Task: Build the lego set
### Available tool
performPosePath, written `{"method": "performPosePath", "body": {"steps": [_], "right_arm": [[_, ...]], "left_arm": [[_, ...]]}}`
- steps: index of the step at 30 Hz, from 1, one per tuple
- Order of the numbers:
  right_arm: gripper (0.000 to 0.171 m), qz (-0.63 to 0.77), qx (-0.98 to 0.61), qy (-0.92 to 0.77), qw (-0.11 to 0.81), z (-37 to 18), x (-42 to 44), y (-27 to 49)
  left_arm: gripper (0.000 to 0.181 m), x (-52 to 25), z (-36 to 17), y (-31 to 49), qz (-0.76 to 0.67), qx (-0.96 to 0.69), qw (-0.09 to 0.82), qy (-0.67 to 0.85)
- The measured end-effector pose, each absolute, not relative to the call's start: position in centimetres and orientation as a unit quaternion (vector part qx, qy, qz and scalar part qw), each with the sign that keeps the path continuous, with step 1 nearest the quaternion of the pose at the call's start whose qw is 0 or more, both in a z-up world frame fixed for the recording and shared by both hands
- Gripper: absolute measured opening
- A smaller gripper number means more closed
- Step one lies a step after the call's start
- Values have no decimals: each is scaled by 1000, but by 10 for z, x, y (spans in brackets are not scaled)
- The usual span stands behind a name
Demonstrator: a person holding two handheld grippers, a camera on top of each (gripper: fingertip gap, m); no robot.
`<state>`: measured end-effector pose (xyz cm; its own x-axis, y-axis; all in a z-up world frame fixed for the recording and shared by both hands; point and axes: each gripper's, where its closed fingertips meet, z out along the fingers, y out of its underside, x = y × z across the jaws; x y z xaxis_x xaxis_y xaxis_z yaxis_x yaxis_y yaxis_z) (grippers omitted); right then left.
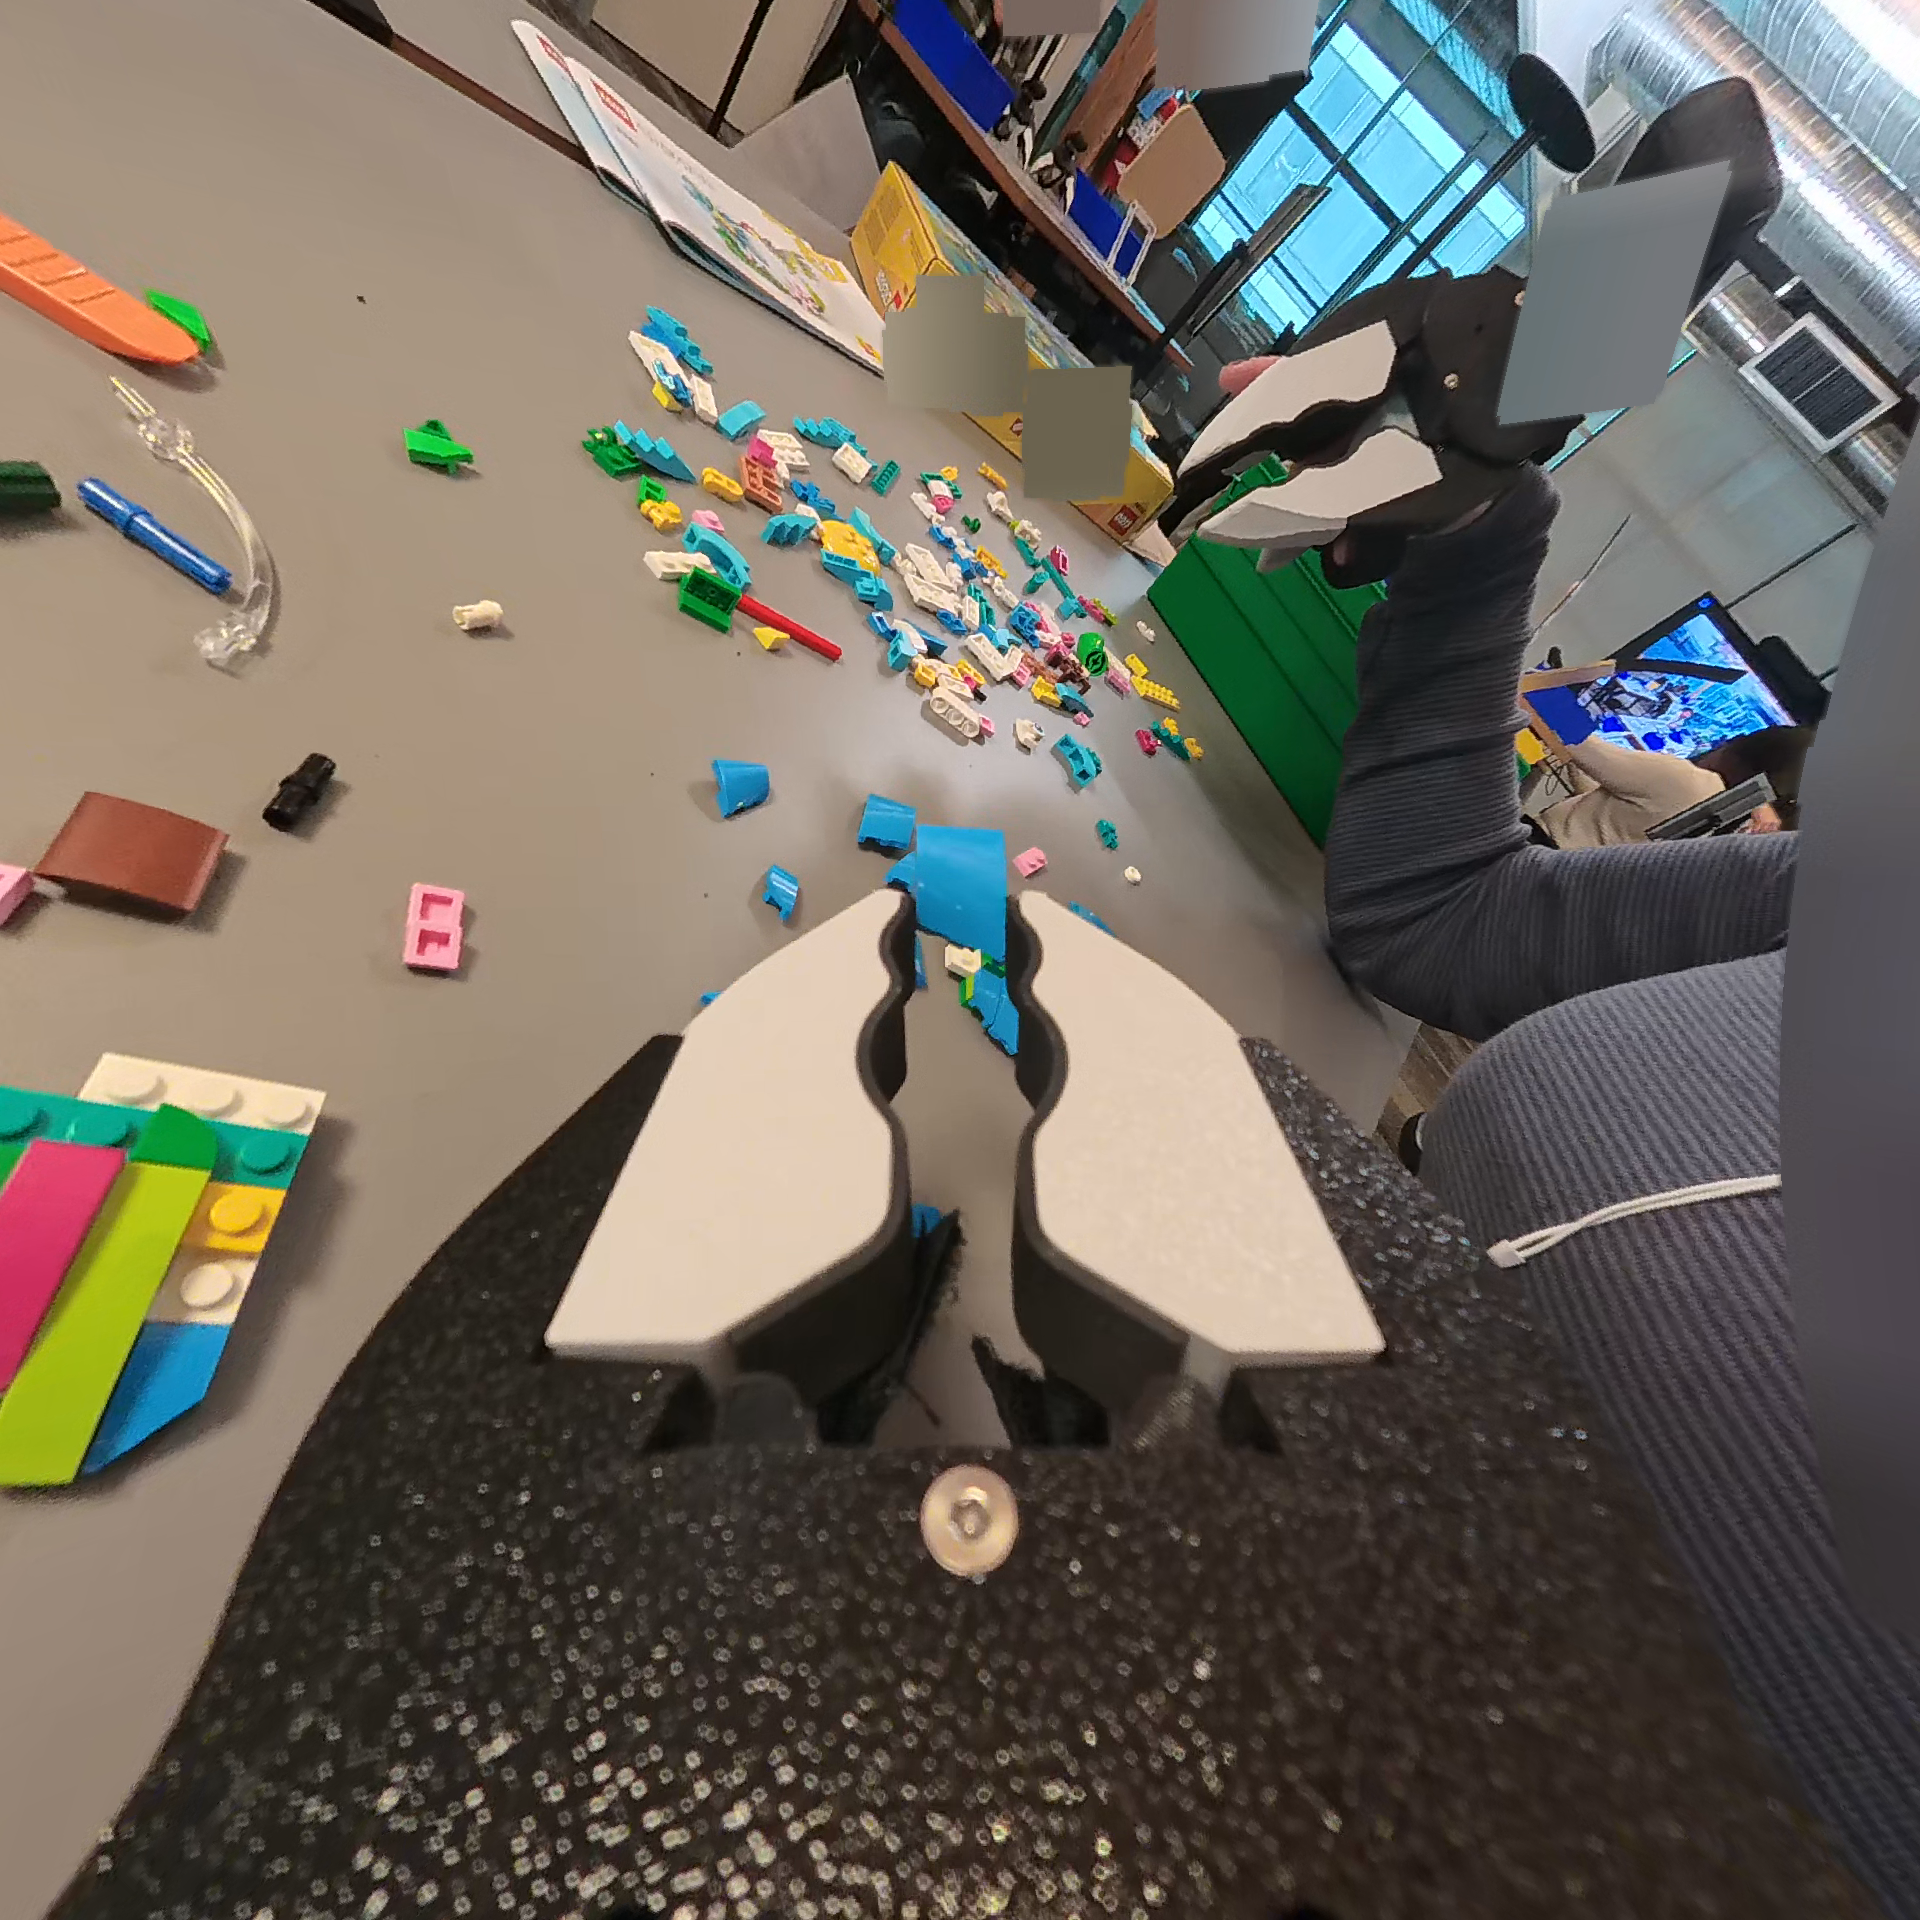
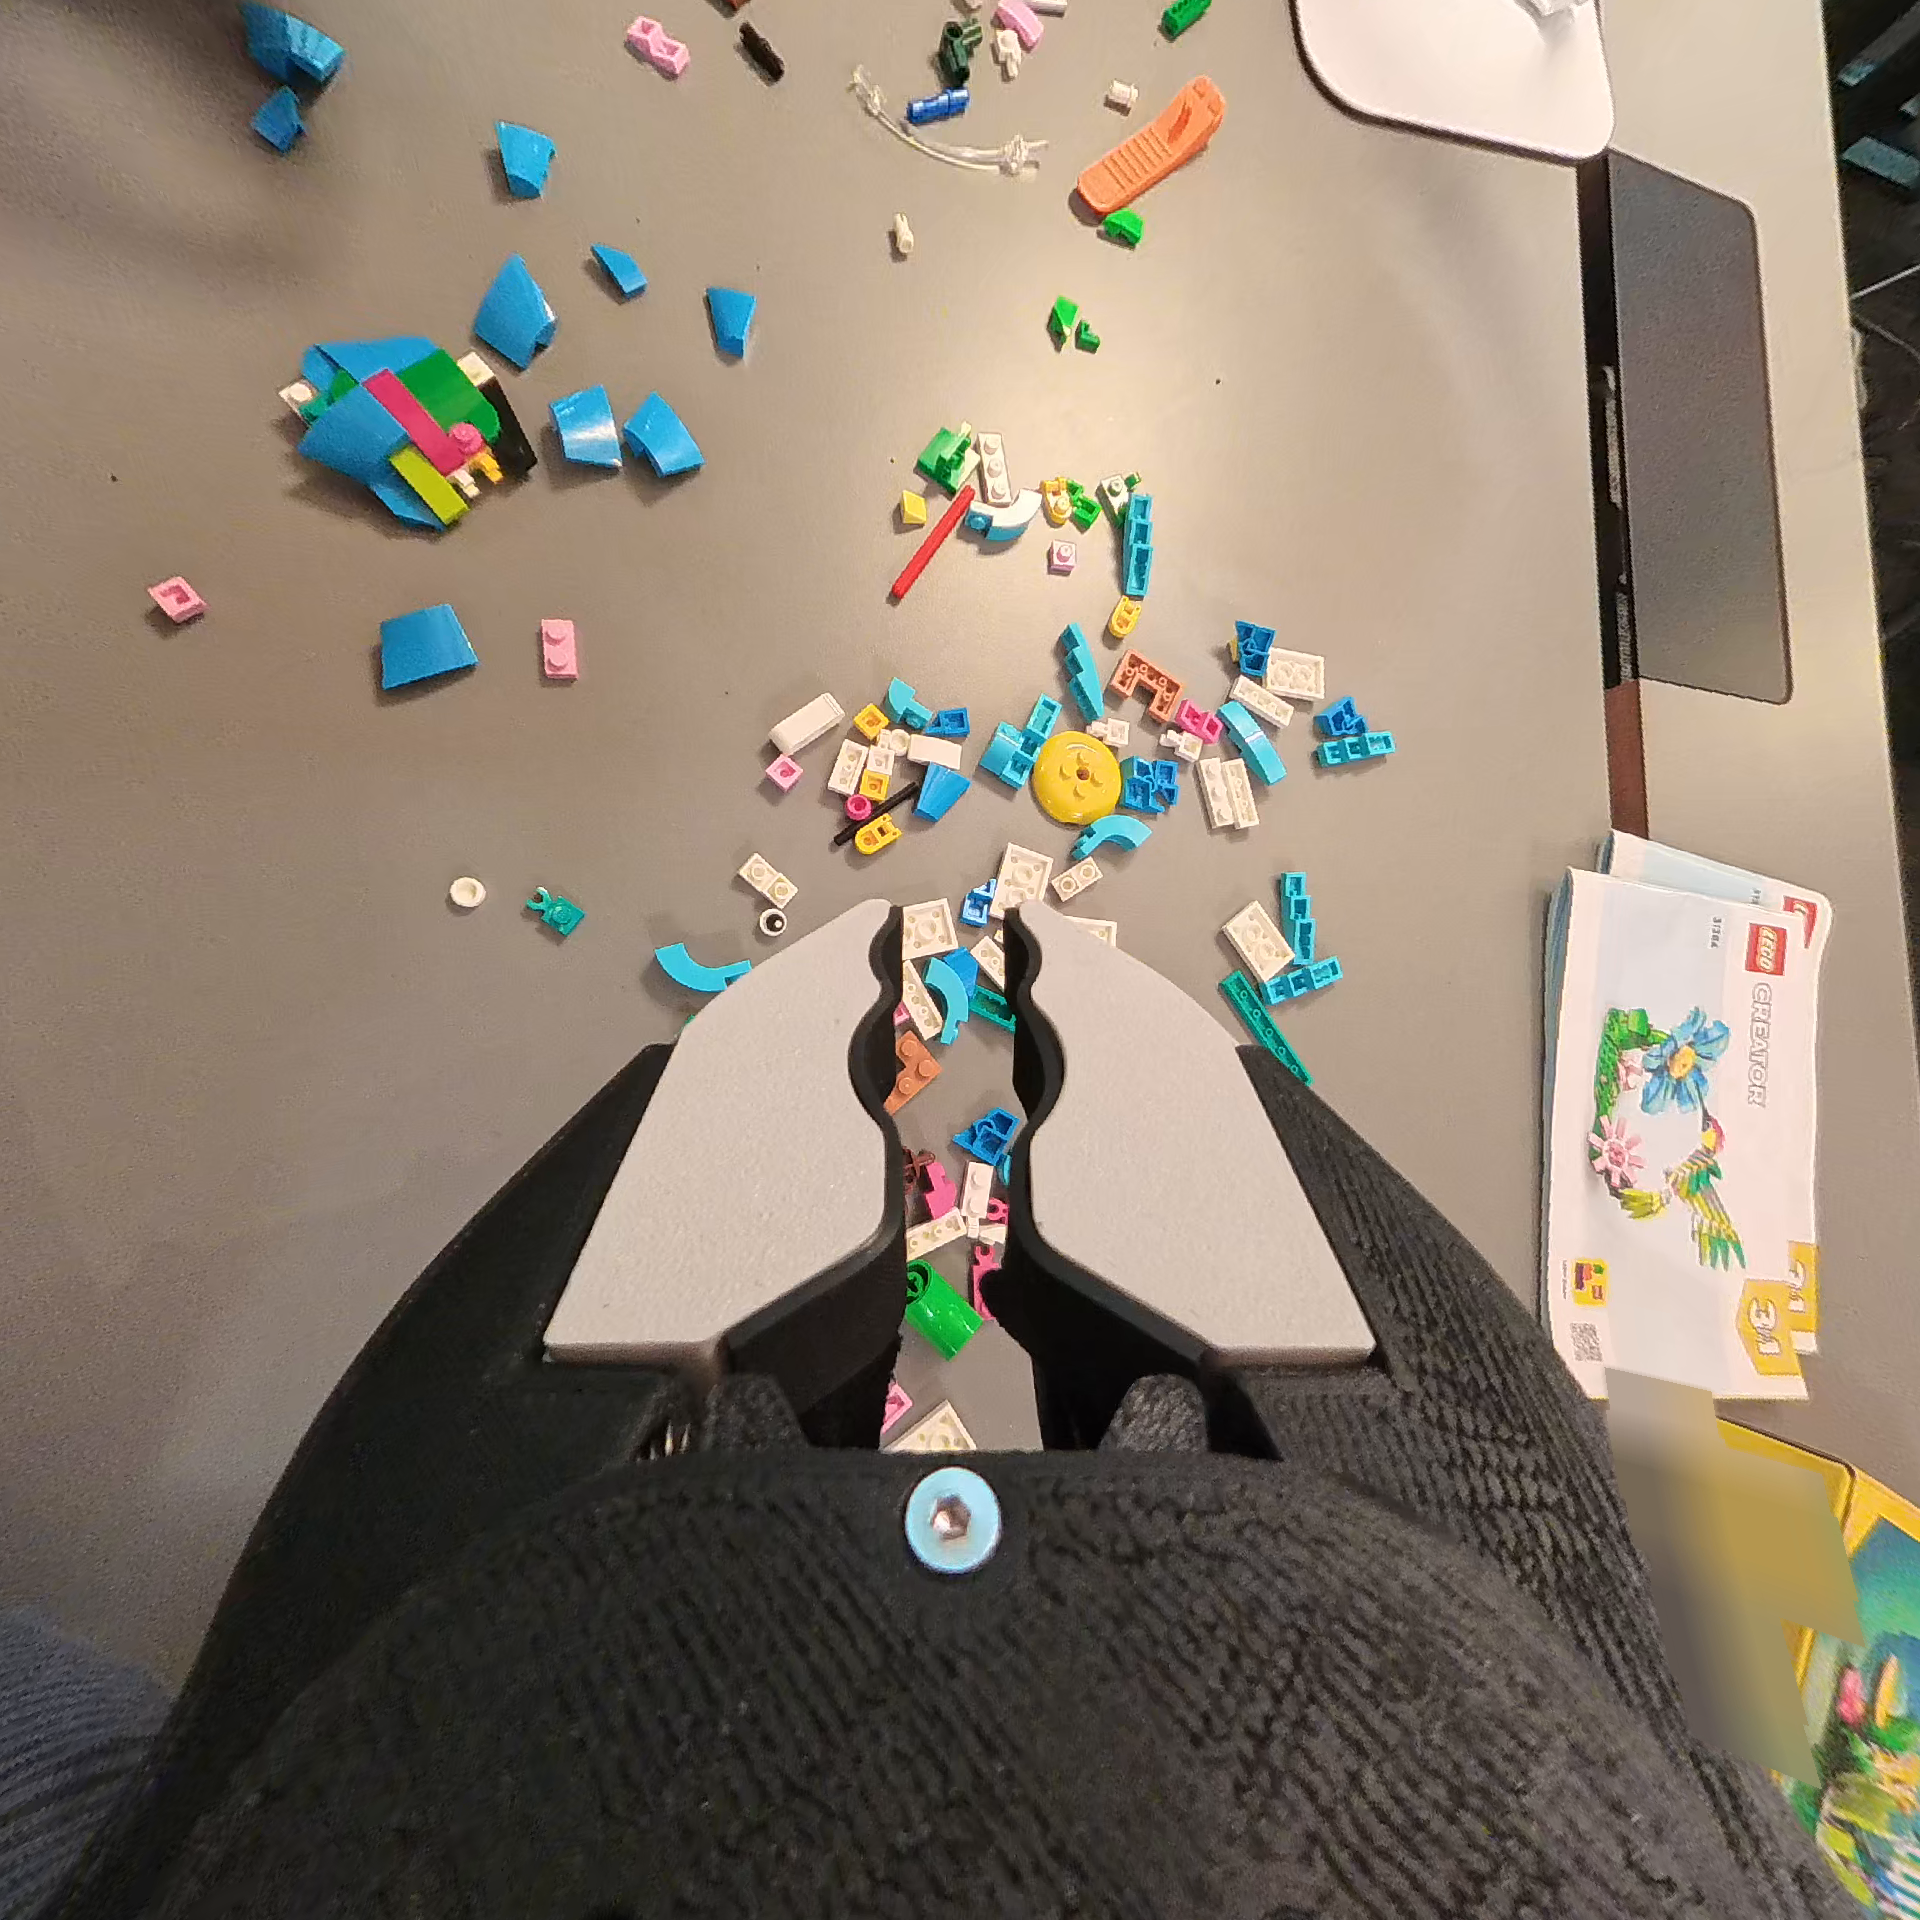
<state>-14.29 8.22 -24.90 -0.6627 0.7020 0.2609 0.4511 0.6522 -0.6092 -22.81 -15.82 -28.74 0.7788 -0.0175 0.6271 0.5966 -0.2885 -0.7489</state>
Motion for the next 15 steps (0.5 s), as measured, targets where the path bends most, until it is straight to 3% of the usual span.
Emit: {"method": "performPosePath", "body": {"steps": [15], "right_arm": [[16,255,-330,-876,244,-250,-143,82]], "left_arm": [[16,-228,-288,-158,-276,-754,564,-192]]}}
